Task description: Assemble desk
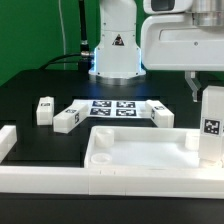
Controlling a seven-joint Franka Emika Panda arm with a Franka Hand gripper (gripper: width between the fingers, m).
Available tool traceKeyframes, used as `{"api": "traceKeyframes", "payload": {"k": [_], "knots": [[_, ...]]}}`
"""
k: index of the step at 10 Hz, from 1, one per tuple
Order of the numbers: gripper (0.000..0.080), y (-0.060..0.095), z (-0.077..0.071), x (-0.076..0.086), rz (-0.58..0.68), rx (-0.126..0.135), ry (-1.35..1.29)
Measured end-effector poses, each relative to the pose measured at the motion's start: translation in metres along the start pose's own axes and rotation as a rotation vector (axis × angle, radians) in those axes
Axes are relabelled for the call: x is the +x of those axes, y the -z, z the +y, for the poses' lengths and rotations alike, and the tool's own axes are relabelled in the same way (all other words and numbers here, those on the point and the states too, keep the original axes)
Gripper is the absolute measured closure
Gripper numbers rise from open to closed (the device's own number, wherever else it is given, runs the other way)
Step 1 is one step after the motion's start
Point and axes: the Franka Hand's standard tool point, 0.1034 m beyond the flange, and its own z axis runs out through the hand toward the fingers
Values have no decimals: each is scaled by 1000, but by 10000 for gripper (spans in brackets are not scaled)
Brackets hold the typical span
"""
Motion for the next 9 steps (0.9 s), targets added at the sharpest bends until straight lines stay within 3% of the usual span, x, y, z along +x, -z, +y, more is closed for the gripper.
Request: {"api": "traceKeyframes", "payload": {"k": [3, 6, 7, 8, 9], "knots": [[505, 0, -1, -2, -8, 4, -252], [505, 0, -2, -2, -9, 6, -290], [412, -1, -2, -2, -9, 5, -262], [238, -2, -1, -2, -10, 4, -219], [238, -2, -2, -2, -9, 3, -175]]}}
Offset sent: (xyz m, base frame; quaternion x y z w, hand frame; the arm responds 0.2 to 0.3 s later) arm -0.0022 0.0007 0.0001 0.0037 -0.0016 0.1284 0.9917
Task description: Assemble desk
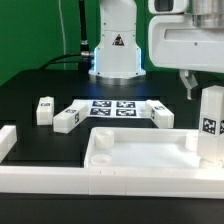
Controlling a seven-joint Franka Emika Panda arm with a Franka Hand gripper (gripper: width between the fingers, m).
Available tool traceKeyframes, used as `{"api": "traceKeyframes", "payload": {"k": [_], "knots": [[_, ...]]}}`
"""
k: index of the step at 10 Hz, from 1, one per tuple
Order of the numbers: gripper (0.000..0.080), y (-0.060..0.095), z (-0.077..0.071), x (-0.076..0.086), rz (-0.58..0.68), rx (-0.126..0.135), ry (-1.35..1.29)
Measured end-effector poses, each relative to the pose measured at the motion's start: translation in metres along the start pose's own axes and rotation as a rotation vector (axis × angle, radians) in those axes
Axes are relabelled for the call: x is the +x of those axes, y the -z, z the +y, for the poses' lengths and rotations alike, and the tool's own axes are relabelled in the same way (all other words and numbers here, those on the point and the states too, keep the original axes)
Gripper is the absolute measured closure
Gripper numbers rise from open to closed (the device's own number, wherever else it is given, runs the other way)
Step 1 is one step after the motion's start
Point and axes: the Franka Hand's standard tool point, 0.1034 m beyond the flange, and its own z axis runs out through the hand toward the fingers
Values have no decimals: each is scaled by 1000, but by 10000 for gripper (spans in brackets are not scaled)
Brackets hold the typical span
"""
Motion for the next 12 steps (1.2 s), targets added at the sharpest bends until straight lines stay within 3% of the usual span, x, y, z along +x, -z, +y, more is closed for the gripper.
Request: {"api": "traceKeyframes", "payload": {"k": [1, 5, 9, 12], "knots": [[168, 0, 0, 0, 0, 0, 81], [151, 0, -2, -1, 1, 0, 352], [151, 3, -4, 0, 25, -43, 715], [151, 3, -4, 2, 31, -57, 950]]}}
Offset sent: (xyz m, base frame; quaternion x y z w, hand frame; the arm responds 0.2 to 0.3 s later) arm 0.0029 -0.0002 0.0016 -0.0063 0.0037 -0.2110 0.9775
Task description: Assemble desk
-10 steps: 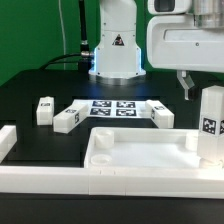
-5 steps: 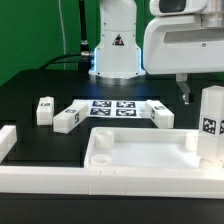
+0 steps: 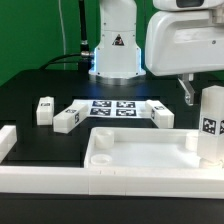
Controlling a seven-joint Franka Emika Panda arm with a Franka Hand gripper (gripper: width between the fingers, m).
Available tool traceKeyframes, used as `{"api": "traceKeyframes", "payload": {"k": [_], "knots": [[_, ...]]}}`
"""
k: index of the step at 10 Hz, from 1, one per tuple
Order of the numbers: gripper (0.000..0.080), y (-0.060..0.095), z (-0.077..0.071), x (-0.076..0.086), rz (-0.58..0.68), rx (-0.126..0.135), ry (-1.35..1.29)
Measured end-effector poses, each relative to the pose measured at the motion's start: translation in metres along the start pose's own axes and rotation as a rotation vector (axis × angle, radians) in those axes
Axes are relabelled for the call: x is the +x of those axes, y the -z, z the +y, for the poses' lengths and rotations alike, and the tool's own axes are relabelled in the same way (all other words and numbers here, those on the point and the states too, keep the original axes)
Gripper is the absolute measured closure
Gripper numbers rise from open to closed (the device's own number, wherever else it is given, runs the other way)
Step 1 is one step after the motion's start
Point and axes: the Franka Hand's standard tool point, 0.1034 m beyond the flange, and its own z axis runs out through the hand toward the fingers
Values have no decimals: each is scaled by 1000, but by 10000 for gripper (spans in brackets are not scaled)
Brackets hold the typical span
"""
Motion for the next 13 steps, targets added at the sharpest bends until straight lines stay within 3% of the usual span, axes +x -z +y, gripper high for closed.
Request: {"api": "traceKeyframes", "payload": {"k": [3, 5, 6, 7, 11, 13], "knots": [[151, 0, -2, 2, 15, -5, 167], [415, 0, -1, 2, 15, -3, 192], [415, 0, 0, 2, 15, -4, 192], [511, 0, 0, 2, 15, -3, 192], [511, 0, 0, 2, 15, -3, 170], [511, 0, 3, 1, 17, 15, -42]]}}
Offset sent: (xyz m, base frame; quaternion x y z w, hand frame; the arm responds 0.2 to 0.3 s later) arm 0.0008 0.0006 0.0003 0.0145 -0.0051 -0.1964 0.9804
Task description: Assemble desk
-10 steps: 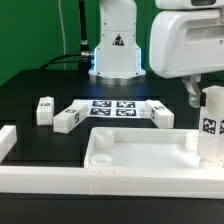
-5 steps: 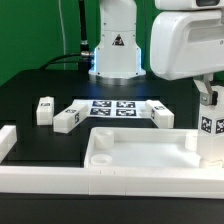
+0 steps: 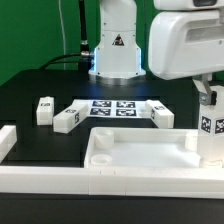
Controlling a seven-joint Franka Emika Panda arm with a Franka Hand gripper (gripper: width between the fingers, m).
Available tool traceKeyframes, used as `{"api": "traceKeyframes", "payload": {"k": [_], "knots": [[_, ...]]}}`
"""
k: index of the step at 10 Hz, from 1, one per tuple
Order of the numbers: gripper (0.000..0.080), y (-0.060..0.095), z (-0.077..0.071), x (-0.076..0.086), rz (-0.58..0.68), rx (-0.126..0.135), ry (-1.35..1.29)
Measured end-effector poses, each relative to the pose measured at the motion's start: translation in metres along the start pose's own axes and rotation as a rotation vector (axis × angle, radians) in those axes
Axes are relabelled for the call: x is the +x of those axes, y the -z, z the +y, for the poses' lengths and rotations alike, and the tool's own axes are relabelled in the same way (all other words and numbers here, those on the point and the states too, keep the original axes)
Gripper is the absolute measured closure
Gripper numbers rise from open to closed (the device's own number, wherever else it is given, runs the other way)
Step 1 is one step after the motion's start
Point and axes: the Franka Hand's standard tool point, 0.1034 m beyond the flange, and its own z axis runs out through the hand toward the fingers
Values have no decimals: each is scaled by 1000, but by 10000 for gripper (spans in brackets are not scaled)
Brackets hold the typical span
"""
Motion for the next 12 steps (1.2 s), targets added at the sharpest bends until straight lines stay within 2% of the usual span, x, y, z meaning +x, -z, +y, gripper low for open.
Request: {"api": "traceKeyframes", "payload": {"k": [2, 7, 10, 12], "knots": [[511, -1, 2, -2, 12, 15, -240], [509, -1, 4, -3, 6, 14, -743], [509, -2, 5, -3, 3, 14, -982], [508, -2, 5, -3, 3, 13, -996]]}}
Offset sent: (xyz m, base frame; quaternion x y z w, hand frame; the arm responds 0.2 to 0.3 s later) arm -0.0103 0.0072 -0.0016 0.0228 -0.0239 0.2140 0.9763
